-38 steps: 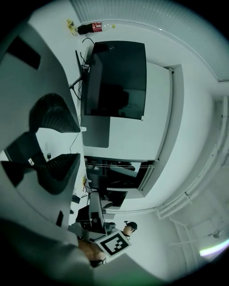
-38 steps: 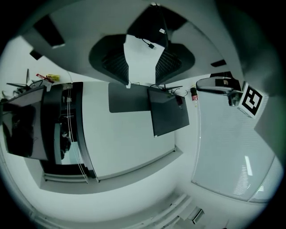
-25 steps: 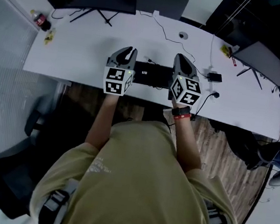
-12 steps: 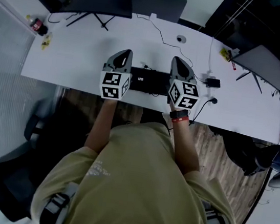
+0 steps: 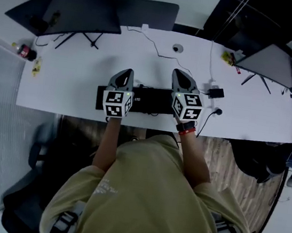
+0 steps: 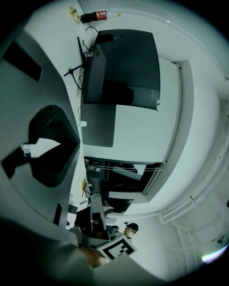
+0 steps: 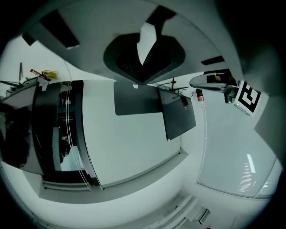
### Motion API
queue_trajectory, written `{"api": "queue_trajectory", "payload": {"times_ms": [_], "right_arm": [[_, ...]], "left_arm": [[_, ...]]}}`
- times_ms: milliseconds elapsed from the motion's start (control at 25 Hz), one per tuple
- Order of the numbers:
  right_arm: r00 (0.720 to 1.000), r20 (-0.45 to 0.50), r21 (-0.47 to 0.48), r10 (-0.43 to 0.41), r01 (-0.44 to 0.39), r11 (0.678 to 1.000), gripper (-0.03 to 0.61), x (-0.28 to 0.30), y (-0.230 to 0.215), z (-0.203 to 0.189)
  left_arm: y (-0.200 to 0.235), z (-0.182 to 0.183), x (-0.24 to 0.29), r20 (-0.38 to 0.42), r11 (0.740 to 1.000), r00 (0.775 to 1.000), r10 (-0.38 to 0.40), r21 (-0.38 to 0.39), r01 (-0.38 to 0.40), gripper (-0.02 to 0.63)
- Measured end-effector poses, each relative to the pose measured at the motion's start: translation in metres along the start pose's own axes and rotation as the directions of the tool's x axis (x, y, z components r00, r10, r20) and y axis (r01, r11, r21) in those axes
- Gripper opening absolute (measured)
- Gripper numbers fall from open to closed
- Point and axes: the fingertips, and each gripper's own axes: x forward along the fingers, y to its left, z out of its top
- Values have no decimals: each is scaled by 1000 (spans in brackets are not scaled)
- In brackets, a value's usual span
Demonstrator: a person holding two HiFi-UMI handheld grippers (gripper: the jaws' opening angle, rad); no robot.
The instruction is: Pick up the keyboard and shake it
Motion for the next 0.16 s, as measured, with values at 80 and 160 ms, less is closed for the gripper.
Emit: {"api": "queue_trajectory", "payload": {"times_ms": [80, 160], "right_arm": [[999, -45, 21, 15, -14, 1000, 22, 14, -6, -17], [995, -96, 46, 32, -28, 999, 23, 29, -11, -39]], "left_arm": [[10, -20, 11, -70, 1000, 997, 20, 9, -19, 20], [22, -43, 21, -153, 999, 988, 36, 16, -34, 20]]}}
